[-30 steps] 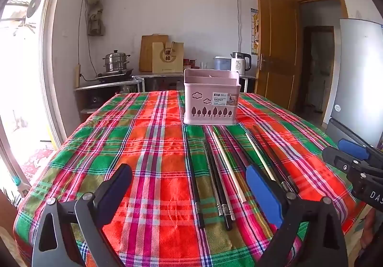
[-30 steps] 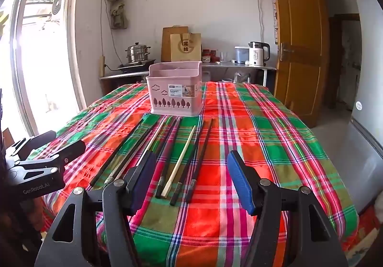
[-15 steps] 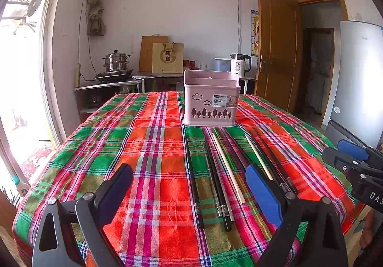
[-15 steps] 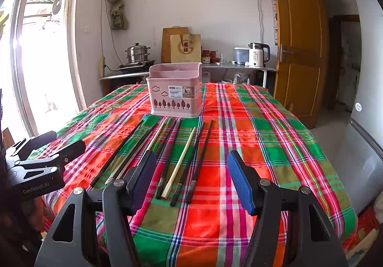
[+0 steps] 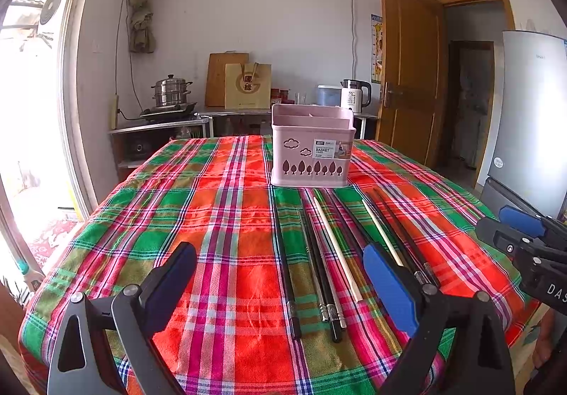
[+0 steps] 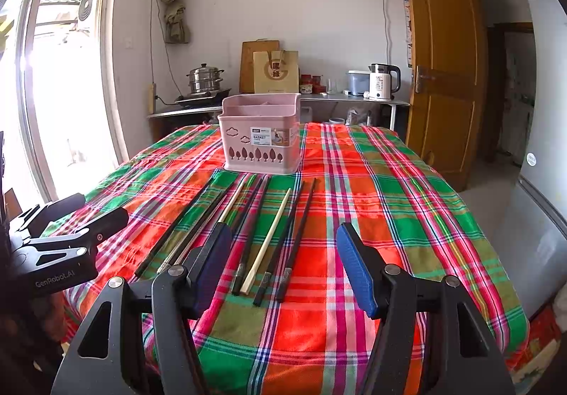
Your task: Organize utensils
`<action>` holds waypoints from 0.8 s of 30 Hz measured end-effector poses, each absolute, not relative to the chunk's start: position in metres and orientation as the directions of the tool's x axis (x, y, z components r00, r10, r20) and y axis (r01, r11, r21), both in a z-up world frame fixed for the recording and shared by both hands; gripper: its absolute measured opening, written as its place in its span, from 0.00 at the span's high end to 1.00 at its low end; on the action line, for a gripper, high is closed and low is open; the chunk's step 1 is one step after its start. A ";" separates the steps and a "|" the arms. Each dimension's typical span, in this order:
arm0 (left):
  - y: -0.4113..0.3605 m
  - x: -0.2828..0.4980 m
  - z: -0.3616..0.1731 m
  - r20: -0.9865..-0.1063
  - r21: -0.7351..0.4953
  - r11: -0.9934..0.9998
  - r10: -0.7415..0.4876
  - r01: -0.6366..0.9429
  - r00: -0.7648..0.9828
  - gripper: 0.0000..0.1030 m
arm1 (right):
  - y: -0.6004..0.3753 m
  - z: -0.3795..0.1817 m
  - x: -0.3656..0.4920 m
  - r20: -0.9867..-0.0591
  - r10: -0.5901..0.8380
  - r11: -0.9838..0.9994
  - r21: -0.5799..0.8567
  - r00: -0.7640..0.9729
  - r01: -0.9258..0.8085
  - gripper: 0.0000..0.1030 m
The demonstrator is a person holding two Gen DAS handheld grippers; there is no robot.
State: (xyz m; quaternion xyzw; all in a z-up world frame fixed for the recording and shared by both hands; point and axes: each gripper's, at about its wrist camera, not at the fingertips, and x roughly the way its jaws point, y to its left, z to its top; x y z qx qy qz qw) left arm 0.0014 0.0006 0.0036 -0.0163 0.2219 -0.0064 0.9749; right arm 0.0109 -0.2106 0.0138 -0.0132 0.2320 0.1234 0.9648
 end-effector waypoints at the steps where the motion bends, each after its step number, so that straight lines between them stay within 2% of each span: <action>1: 0.001 0.001 0.004 -0.433 -0.034 0.999 -0.018 0.004 0.901 0.07 | -0.210 0.014 0.011 -0.451 0.230 0.969 0.030 0.862 -0.243 0.39; 24: 0.000 -0.001 0.005 -0.430 -0.039 0.999 -0.024 0.007 0.902 0.07 | -0.210 0.014 0.012 -0.452 0.236 0.968 0.034 0.860 -0.247 0.39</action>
